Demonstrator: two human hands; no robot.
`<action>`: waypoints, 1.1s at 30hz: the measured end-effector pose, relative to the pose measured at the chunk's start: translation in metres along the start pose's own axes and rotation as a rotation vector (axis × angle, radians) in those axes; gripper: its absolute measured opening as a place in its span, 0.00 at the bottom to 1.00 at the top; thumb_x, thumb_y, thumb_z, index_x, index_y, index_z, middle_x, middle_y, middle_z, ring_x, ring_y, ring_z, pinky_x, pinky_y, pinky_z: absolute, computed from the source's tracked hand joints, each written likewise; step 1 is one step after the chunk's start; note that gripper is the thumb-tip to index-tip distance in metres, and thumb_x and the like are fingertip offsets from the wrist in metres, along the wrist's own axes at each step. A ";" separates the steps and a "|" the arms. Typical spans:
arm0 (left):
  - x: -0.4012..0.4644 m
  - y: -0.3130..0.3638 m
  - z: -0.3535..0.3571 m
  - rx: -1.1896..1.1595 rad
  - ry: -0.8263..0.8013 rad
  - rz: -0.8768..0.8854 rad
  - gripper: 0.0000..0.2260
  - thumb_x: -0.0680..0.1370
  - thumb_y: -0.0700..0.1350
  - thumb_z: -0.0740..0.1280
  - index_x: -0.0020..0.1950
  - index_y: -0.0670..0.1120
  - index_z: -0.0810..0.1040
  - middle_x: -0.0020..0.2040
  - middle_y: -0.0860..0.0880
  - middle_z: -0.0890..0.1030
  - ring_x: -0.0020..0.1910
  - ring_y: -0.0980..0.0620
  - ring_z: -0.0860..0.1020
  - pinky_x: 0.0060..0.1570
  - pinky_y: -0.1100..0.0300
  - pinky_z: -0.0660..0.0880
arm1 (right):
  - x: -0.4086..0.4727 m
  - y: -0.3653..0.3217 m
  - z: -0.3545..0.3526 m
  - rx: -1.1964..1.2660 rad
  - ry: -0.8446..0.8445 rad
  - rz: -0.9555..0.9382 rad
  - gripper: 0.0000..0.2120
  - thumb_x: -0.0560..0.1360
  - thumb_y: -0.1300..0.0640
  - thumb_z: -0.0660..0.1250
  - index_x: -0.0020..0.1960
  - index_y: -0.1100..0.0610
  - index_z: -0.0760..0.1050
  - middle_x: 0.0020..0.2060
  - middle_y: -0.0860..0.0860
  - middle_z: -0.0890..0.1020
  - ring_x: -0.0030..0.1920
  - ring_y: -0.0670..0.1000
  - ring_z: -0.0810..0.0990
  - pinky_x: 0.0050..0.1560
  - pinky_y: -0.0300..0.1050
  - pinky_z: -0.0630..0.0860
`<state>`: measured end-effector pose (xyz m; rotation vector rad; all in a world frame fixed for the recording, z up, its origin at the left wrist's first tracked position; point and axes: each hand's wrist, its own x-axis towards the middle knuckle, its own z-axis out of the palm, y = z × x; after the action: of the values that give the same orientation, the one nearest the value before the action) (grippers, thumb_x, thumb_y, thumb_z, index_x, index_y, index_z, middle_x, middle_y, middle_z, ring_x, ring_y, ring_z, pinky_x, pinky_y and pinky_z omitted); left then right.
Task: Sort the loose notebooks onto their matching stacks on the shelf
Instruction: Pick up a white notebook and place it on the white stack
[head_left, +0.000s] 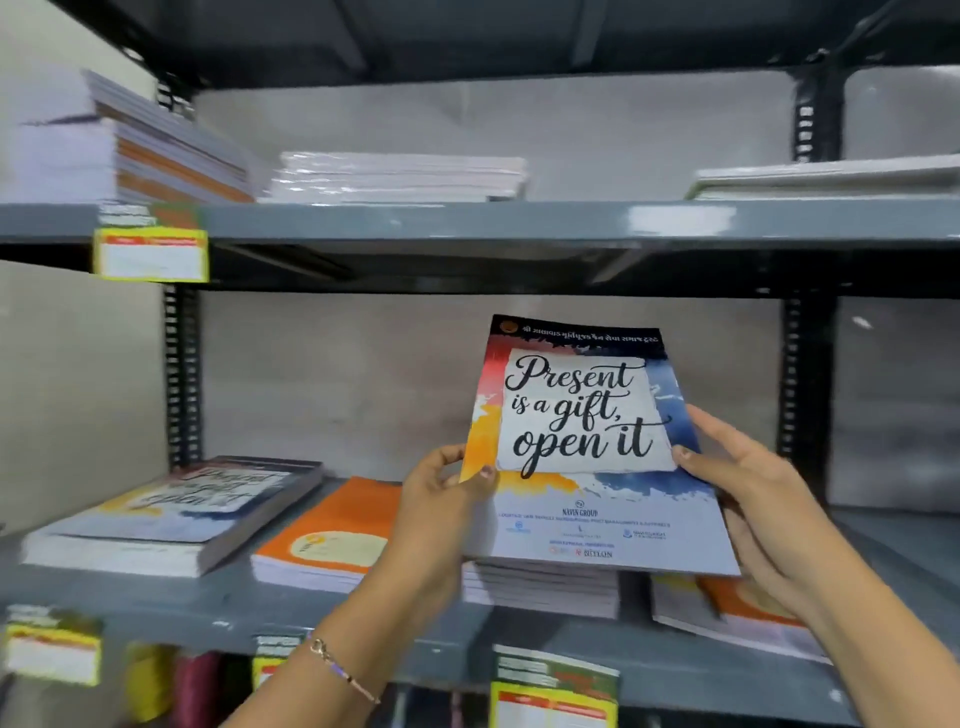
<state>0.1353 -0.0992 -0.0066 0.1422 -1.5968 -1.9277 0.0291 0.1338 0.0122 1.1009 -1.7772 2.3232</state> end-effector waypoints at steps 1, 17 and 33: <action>0.003 0.009 -0.025 0.000 0.043 0.013 0.10 0.77 0.40 0.69 0.57 0.45 0.77 0.52 0.42 0.85 0.48 0.42 0.83 0.46 0.48 0.80 | 0.008 0.007 0.025 0.018 -0.070 0.027 0.23 0.68 0.55 0.72 0.63 0.45 0.78 0.58 0.52 0.84 0.59 0.55 0.82 0.58 0.57 0.77; 0.121 0.082 -0.362 0.814 0.507 -0.088 0.03 0.75 0.36 0.67 0.41 0.39 0.79 0.36 0.41 0.74 0.35 0.47 0.69 0.36 0.58 0.67 | 0.124 0.148 0.387 -0.089 -0.151 0.390 0.07 0.66 0.72 0.73 0.35 0.63 0.78 0.32 0.57 0.82 0.25 0.46 0.78 0.23 0.34 0.69; 0.159 0.033 -0.439 1.275 0.405 -0.268 0.18 0.78 0.55 0.63 0.36 0.43 0.75 0.43 0.42 0.81 0.40 0.44 0.78 0.39 0.60 0.70 | 0.122 0.200 0.437 -0.544 -0.156 0.442 0.18 0.68 0.60 0.77 0.54 0.65 0.77 0.49 0.58 0.83 0.49 0.57 0.82 0.43 0.46 0.76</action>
<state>0.2217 -0.5580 -0.0436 1.2007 -2.2938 -0.6569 0.0795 -0.3567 -0.0448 0.8793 -2.7162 1.7484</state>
